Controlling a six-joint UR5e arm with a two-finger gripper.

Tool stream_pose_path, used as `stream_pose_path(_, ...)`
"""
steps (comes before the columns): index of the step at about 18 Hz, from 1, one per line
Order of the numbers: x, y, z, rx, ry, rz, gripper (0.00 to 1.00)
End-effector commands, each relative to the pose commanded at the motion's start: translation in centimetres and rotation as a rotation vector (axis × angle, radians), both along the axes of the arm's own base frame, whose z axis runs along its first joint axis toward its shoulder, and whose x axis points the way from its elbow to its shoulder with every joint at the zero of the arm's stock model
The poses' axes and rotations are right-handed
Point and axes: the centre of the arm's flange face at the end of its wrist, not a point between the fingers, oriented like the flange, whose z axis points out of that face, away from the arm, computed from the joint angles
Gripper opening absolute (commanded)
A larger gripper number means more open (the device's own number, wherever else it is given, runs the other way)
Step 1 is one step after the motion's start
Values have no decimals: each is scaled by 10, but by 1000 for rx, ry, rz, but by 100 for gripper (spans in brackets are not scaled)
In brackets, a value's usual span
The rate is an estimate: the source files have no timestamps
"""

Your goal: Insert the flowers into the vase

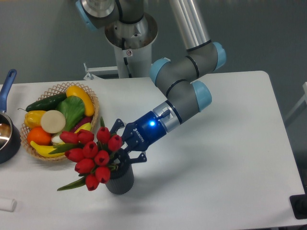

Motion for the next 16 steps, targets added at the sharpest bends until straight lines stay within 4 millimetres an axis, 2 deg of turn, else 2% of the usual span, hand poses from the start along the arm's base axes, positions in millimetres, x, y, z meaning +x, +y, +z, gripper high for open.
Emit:
stream_pose_path(1,-1,-1,0,6,9,0,80)
stream_pose_path(2,-2,-1,0,7,14,1,90)
stream_pose_path(4,-3,-1,0,7,17,2,100)
stream_pose_path(9,-7,-6,2,-38,90,16,100)
stream_pose_path(12,-18,-16,15,-108,186,53,100)
stream_pose_path(13,-23,-19,18,-110,196,63,100)
stream_pose_path(16,-57,-44,34,-131,306,127,100)
